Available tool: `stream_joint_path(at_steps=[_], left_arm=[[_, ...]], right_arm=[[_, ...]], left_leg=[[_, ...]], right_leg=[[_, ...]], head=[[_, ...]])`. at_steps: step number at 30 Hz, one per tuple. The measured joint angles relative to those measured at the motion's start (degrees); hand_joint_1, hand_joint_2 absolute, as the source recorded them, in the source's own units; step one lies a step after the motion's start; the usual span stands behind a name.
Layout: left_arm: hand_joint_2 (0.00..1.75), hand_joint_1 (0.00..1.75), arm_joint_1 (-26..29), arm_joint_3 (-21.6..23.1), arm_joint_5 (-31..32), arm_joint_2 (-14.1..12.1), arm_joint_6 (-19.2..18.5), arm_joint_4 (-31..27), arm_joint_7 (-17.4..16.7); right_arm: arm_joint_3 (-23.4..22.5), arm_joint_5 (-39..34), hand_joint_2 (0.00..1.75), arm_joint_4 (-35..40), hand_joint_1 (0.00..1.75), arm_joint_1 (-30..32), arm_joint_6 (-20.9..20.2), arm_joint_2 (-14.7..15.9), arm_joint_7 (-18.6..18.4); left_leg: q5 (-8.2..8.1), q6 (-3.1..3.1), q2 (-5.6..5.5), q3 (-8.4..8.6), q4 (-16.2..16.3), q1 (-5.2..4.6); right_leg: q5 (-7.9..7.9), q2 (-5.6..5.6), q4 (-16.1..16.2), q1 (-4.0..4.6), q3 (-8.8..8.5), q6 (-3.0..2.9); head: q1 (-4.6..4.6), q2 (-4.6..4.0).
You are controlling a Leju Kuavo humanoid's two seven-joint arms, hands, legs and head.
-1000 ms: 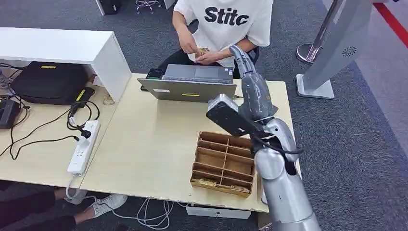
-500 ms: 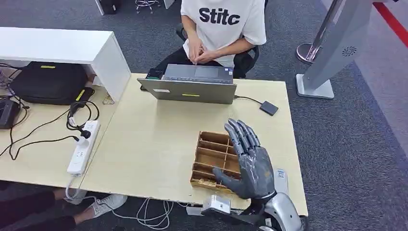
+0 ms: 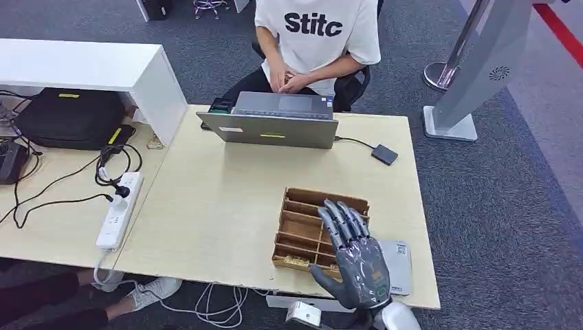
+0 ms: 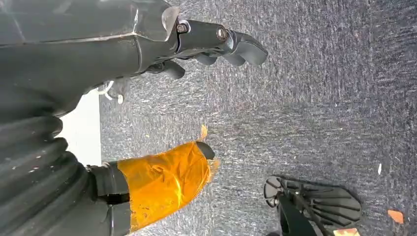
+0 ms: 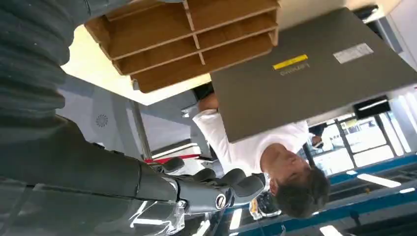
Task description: Pass the card to the sensor for recognition and then transmit it.
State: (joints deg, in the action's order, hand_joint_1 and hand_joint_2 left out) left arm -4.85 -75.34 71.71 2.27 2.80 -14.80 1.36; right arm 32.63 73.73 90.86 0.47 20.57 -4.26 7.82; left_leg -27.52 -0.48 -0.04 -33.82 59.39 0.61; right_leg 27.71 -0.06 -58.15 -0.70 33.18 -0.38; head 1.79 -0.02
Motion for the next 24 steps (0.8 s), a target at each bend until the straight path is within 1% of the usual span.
stream_joint_path(at_steps=[3,6,14,19,24], left_arm=[[1.75,0.0,0.0,0.0,-0.11,0.04,0.0,0.0,0.0],[1.75,0.0,0.01,-0.04,-0.28,0.11,0.04,0.0,0.0],[1.75,0.0,0.01,-0.11,-0.52,0.17,0.46,0.0,0.0],[1.75,0.0,0.01,-0.13,-0.52,0.2,0.48,0.0,0.0],[1.75,0.0,0.0,-0.24,-0.52,0.2,0.48,0.0,0.0]], right_arm=[[0.0,1.4,1.75,-0.81,0.0,1.04,0.55,0.42,-0.11],[-0.02,1.33,1.75,-1.75,0.0,2.06,1.11,0.96,-0.46],[-0.15,0.87,1.75,-2.38,0.0,2.87,0.66,1.66,-0.74],[-0.15,3.1,1.75,-2.55,0.0,2.96,0.52,1.83,-1.64],[-0.15,3.39,1.75,-2.75,0.0,2.96,0.57,2.01,-1.84]], left_leg=[[0.0,0.0,0.0,0.0,0.0,0.0],[0.0,0.0,0.0,-0.01,0.0,0.0],[0.0,0.0,0.0,0.0,0.0,0.0],[0.0,0.0,0.0,0.0,0.0,0.0],[0.0,0.0,0.0,0.0,0.0,0.0]], right_leg=[[0.0,-0.01,0.0,0.0,0.0,0.0],[0.0,0.0,0.0,0.0,0.0,0.0],[0.0,0.0,0.0,0.0,0.0,0.0],[0.0,0.0,0.0,0.0,0.0,0.0],[0.0,0.0,0.0,0.0,0.0,0.0]], head=[[0.02,0.0],[0.02,0.0],[0.0,0.0],[0.0,0.0],[0.02,0.0]])
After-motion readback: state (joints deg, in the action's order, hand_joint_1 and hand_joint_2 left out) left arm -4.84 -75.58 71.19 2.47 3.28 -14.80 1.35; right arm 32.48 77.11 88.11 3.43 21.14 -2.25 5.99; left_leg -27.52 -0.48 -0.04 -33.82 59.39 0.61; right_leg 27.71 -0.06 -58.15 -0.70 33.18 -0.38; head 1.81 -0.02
